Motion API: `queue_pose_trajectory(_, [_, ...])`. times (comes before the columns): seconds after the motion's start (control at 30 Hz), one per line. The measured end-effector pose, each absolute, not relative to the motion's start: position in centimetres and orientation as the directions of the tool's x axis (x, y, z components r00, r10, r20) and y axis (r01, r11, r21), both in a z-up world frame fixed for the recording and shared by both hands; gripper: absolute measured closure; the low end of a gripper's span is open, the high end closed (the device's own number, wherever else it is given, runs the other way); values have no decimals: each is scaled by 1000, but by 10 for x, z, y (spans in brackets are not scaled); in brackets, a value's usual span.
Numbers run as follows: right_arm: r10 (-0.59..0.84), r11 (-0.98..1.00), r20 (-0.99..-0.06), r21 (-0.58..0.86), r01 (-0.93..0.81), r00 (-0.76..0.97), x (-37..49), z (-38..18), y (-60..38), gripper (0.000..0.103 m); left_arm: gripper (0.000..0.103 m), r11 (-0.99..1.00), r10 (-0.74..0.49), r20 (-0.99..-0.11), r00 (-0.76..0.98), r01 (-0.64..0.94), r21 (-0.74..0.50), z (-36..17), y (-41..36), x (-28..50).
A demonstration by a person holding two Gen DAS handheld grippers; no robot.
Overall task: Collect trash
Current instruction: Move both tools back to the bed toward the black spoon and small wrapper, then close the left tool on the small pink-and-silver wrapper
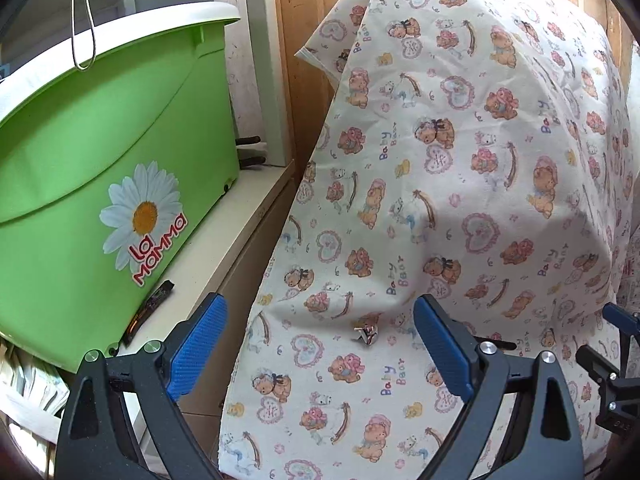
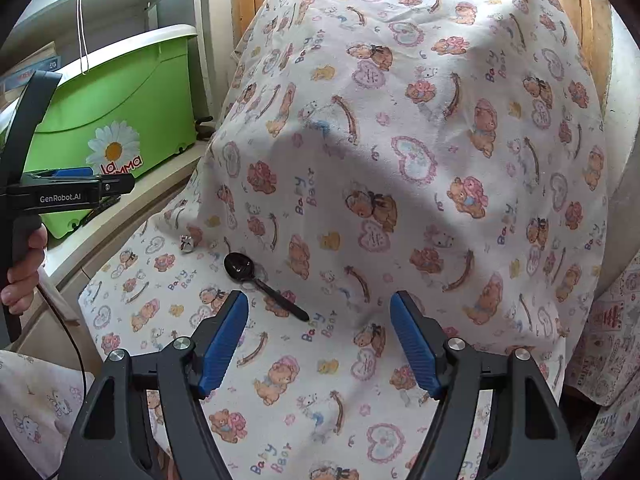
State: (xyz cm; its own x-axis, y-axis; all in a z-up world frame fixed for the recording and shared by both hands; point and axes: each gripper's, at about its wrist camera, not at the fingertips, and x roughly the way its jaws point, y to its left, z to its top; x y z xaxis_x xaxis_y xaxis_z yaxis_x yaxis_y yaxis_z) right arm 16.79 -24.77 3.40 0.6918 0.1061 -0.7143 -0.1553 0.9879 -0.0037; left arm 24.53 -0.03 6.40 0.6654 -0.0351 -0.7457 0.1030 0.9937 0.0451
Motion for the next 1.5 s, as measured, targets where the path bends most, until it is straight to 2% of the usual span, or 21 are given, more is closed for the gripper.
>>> queue_pose_trajectory(0.23, [132, 969, -738, -44, -243, 662, 187, 30, -246, 28, 10, 986, 23, -724, 689, 105, 131, 54, -6, 263])
queue_pose_trajectory(0.33, [175, 956, -762, -19, -292, 623, 200, 25, -248, 28, 10, 983, 37, -729, 684, 106, 150, 44, -11, 274])
queue_pose_trajectory(0.43, [148, 963, -774, -30, -269, 615, 212, 19, -250, 28, 10, 993, -9, -762, 648, 95, 70, 43, -5, 279])
queue_pose_trajectory(0.53, [200, 964, -783, 51, -261, 589, 215, 18, -253, 28, 10, 996, -2, -783, 622, 67, 50, 46, -2, 279])
queue_pose_trajectory(0.6, [214, 962, -777, 62, -267, 592, 213, 20, -250, 28, 10, 999, 29, -843, 537, 22, 48, 37, 0, 283])
queue_pose_trajectory(0.67, [219, 960, -776, 64, -272, 591, 212, 19, -246, 28, 10, 999, -47, -887, 459, 37, -34, 26, 2, 285])
queue_pose_trajectory(0.7, [223, 960, -780, 71, -271, 584, 213, 16, -245, 28, 10, 999, -48, -899, 435, 41, -33, 22, 0, 285])
queue_pose_trajectory(0.77, [230, 960, -791, 90, -264, 567, 215, 10, -243, 28, 15, 999, -22, -904, 427, 52, 1, 14, -6, 283])
queue_pose_trajectory(0.83, [220, 962, -803, 87, -258, 554, 216, 3, -242, 28, 32, 997, -24, -916, 401, 73, 6, 5, -14, 283])
queue_pose_trajectory(0.93, [189, 969, -807, 61, -240, 560, 217, -3, -244, 29, 47, 996, -81, -934, 348, 71, -60, -10, -19, 290])
queue_pose_trajectory(1.2, [162, 976, -802, 42, -216, 575, 216, -4, -252, 29, 48, 996, -31, -945, 326, 88, -2, -34, -41, 309])
queue_pose_trajectory(1.27, [164, 975, -805, 43, -220, 571, 216, -5, -253, 29, 56, 996, -9, -942, 336, 90, 23, -39, -45, 309])
queue_pose_trajectory(1.3, [168, 975, -807, 52, -216, 565, 216, -6, -254, 29, 63, 994, 0, -943, 331, 99, 35, -41, -48, 311])
queue_pose_trajectory(1.37, [178, 978, -812, 83, -192, 556, 216, -7, -258, 29, 68, 995, -2, -951, 309, 98, 29, -45, -50, 312])
queue_pose_trajectory(1.43, [200, 976, -812, 114, -188, 549, 216, -7, -260, 29, 82, 997, -28, -960, 278, 75, -7, -48, -46, 313])
queue_pose_trajectory(1.5, [200, 976, -810, 116, -183, 552, 217, -6, -261, 29, 82, 998, -36, -963, 268, 61, -21, -46, -43, 312])
